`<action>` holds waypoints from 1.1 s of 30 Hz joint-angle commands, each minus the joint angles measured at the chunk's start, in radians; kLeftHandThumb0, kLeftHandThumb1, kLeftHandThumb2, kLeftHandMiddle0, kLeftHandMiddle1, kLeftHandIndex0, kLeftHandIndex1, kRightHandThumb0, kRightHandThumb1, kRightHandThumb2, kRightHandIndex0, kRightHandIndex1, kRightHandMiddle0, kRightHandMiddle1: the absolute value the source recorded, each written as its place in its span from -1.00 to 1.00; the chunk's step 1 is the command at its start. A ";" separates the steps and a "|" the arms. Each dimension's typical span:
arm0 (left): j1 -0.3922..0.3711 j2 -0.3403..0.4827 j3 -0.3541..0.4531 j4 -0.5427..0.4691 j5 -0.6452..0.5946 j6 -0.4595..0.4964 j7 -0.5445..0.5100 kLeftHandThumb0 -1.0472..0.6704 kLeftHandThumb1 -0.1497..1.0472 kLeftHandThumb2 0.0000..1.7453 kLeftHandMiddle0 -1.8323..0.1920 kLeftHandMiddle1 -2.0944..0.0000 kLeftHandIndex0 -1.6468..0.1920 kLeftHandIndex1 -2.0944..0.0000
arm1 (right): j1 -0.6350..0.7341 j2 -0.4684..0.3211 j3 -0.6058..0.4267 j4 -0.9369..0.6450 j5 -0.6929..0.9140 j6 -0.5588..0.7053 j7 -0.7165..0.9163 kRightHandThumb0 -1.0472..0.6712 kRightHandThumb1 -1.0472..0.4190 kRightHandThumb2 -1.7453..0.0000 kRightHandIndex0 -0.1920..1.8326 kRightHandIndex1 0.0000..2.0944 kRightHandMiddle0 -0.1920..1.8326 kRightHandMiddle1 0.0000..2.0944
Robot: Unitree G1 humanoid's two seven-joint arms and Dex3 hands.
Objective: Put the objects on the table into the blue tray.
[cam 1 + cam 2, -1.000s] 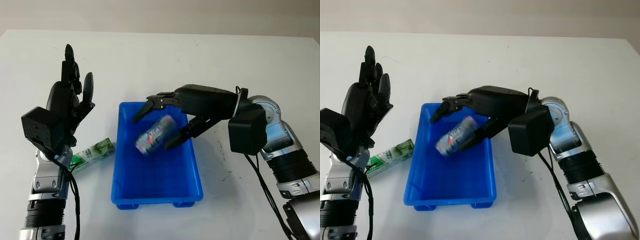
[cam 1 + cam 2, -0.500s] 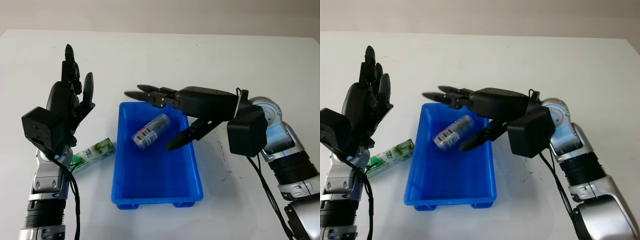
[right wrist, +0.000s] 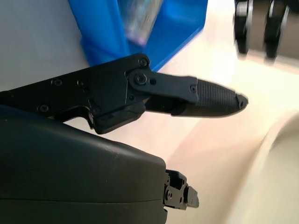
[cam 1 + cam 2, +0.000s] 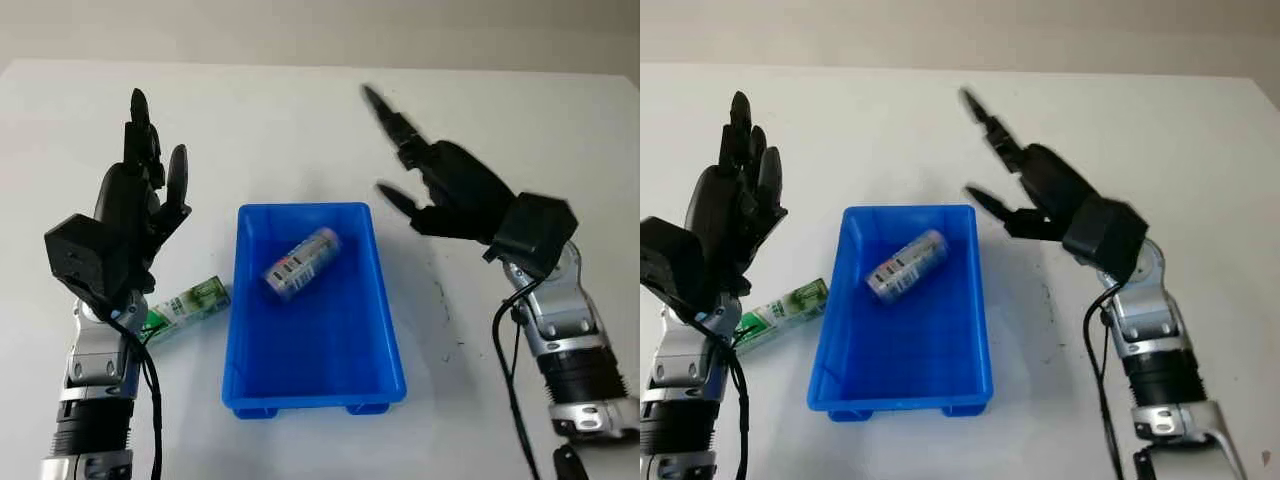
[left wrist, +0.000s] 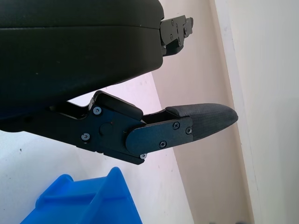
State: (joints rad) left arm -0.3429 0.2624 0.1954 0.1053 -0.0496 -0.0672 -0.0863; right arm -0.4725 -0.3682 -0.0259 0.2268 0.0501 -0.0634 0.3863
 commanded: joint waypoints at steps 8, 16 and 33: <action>0.018 0.002 -0.003 -0.043 0.004 0.008 0.002 -0.71 1.00 -0.29 1.00 1.00 1.00 1.00 | 0.106 0.099 -0.075 -0.064 0.108 0.087 -0.079 -0.66 -1.00 0.21 -1.00 -1.00 -1.00 -1.00; 0.019 0.001 -0.001 -0.041 0.003 0.006 0.003 -0.71 1.00 -0.29 1.00 1.00 1.00 1.00 | 0.154 0.159 -0.094 -0.116 0.129 0.102 -0.157 -0.63 -1.00 0.14 -1.00 -1.00 -1.00 -1.00; 0.090 0.174 0.023 -0.208 0.093 0.118 -0.064 -0.72 1.00 -0.43 0.97 0.95 0.96 0.96 | 0.170 0.184 -0.115 -0.138 0.160 0.099 -0.172 -0.65 -1.00 0.15 -1.00 -1.00 -1.00 -1.00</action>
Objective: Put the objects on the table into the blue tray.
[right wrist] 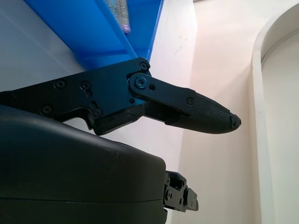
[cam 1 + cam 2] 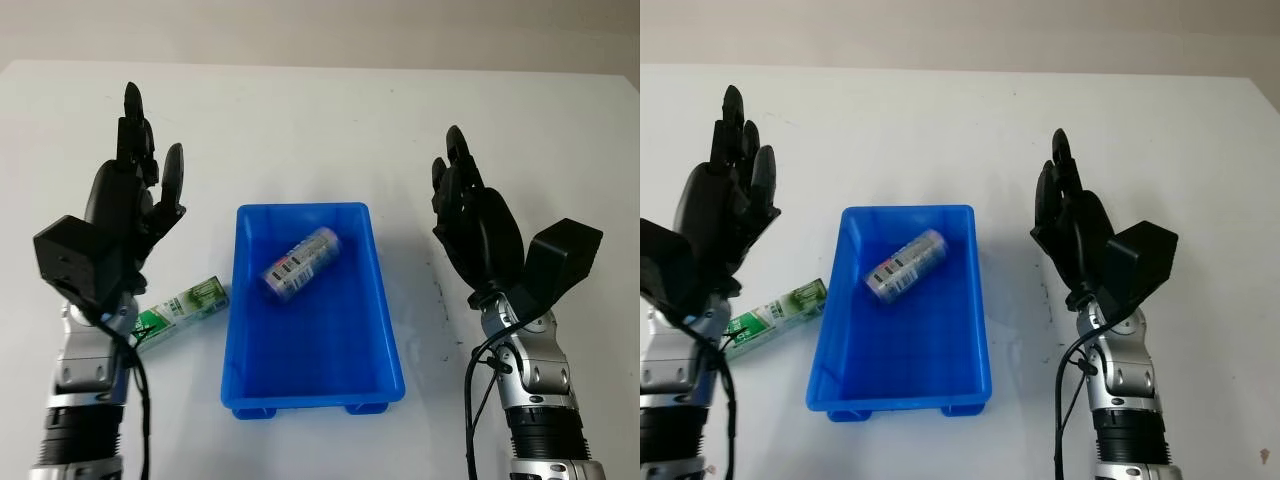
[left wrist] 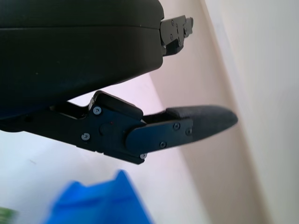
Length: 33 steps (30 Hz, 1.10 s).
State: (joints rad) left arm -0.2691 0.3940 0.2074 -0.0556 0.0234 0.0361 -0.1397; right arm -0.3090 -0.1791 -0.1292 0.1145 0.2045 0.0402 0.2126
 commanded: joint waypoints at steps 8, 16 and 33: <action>0.007 0.278 0.087 -0.290 -0.006 0.351 -0.220 -0.82 1.00 -0.84 0.98 0.95 0.96 0.95 | 0.003 -0.020 -0.026 -0.032 0.023 0.010 0.031 -0.66 -1.00 0.15 -1.00 -1.00 -1.00 -1.00; 0.001 0.507 0.072 -0.402 0.024 0.587 -0.378 -0.67 0.85 -0.94 0.96 0.94 0.96 0.95 | 0.004 -0.017 -0.026 -0.042 0.022 0.014 0.032 -0.67 -1.00 0.15 -1.00 -1.00 -1.00 -1.00; 0.036 0.663 -0.196 -0.487 0.115 0.868 -0.498 -0.82 0.95 -0.93 0.87 0.93 1.00 0.99 | 0.003 -0.020 -0.033 -0.038 0.027 0.012 0.036 -0.67 -1.00 0.16 -1.00 -1.00 -1.00 -1.00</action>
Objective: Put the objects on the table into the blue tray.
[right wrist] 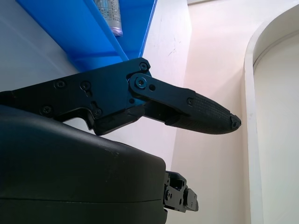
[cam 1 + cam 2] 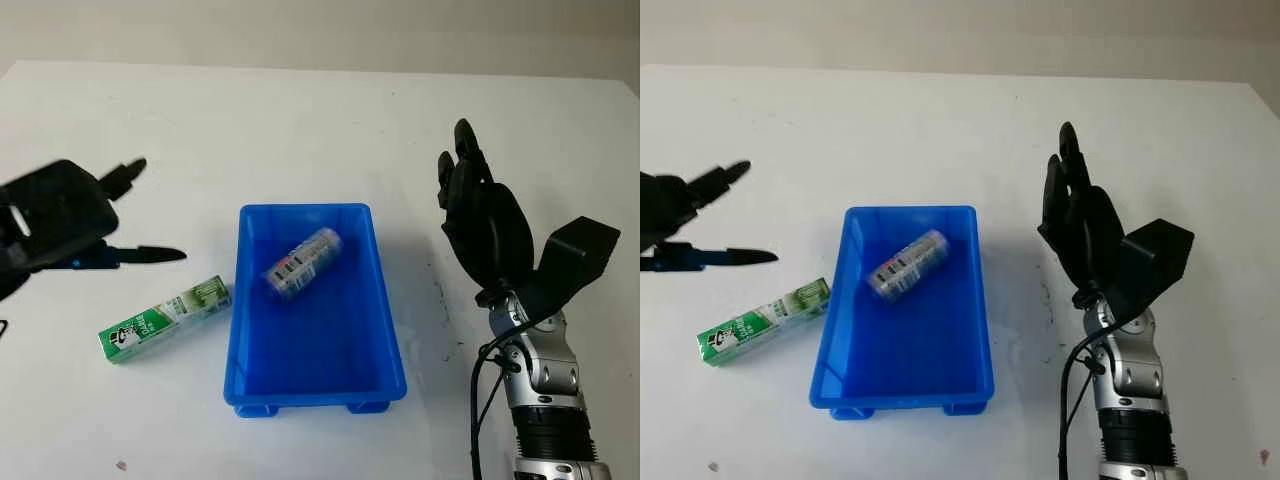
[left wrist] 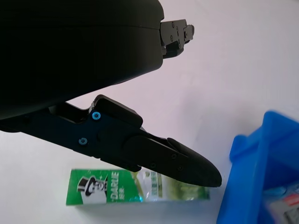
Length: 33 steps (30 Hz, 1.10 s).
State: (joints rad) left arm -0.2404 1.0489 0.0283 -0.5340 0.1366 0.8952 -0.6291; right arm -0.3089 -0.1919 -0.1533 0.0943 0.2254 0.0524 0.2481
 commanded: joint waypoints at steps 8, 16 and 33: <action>0.036 0.004 -0.053 -0.025 -0.020 0.056 -0.038 -0.79 0.98 -0.93 1.00 1.00 1.00 1.00 | 0.002 -0.007 -0.013 -0.020 0.006 -0.004 0.002 -0.65 -1.00 0.17 -1.00 -1.00 -1.00 -1.00; 0.098 0.025 -0.070 -0.103 0.001 0.085 -0.028 -0.74 0.88 -0.95 0.96 0.98 1.00 1.00 | -0.002 -0.003 -0.012 -0.022 0.003 -0.003 -0.008 -0.65 -1.00 0.16 -1.00 -1.00 -1.00 -1.00; 0.286 0.110 -0.027 -0.236 0.076 0.028 -0.042 -0.78 0.84 -0.94 0.84 0.81 0.90 0.93 | -0.007 -0.004 -0.011 -0.016 0.002 0.000 -0.009 -0.66 -1.00 0.17 -1.00 -1.00 -1.00 -1.00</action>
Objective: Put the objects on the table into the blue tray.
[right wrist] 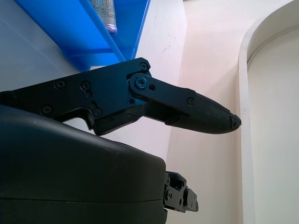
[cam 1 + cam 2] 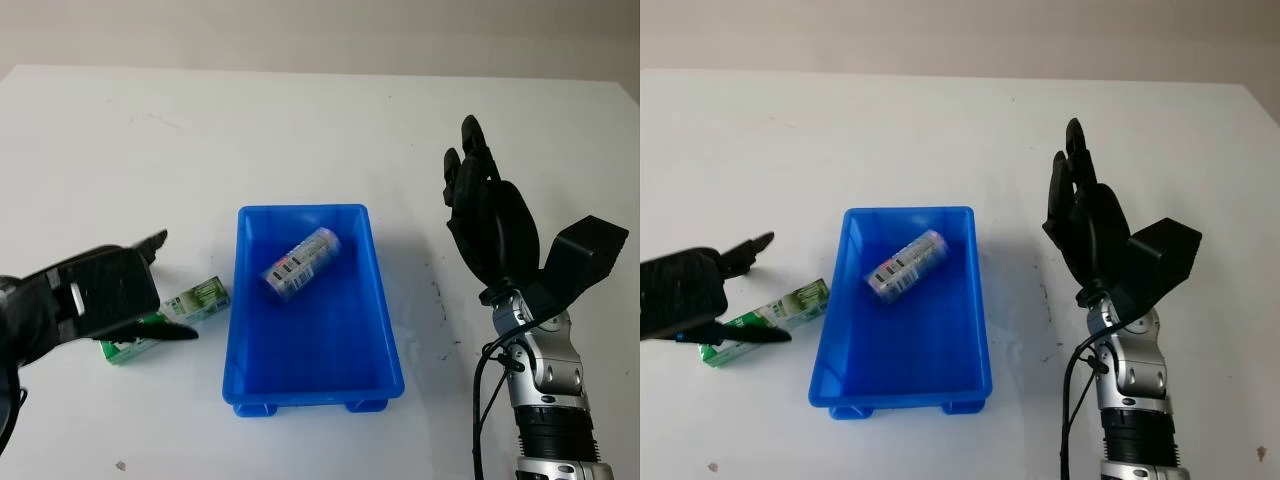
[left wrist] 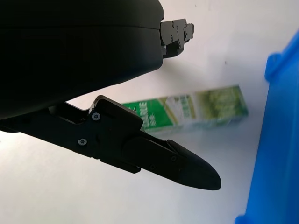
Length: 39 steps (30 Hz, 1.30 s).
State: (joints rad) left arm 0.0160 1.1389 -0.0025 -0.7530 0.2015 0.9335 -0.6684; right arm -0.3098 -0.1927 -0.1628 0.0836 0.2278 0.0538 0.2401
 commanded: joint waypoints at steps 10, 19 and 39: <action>0.173 -0.012 0.040 0.025 0.121 -0.262 0.039 -0.62 0.82 -0.94 0.57 0.37 0.56 0.59 | -0.007 -0.006 -0.004 -0.013 0.004 0.007 0.001 -0.67 -1.00 0.17 -1.00 -1.00 -1.00 -1.00; 0.228 -0.055 0.029 0.041 0.236 -0.336 0.046 -0.47 0.88 -0.93 0.55 -0.59 0.73 -0.28 | -0.007 -0.012 -0.012 -0.011 0.018 0.004 0.016 -0.67 -1.00 0.18 -1.00 -1.00 -1.00 -1.00; 0.202 -0.203 -0.032 0.205 0.466 -0.622 0.116 -0.33 1.00 -0.60 0.10 -1.00 0.55 -0.99 | -0.024 -0.011 -0.031 0.012 0.038 -0.009 0.031 -0.67 -1.00 0.22 -1.00 -1.00 -1.00 -1.00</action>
State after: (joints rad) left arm 0.1904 0.9530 0.0011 -0.5583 0.6660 0.3250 -0.5335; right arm -0.3209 -0.1945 -0.1849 0.0916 0.2575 0.0561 0.2674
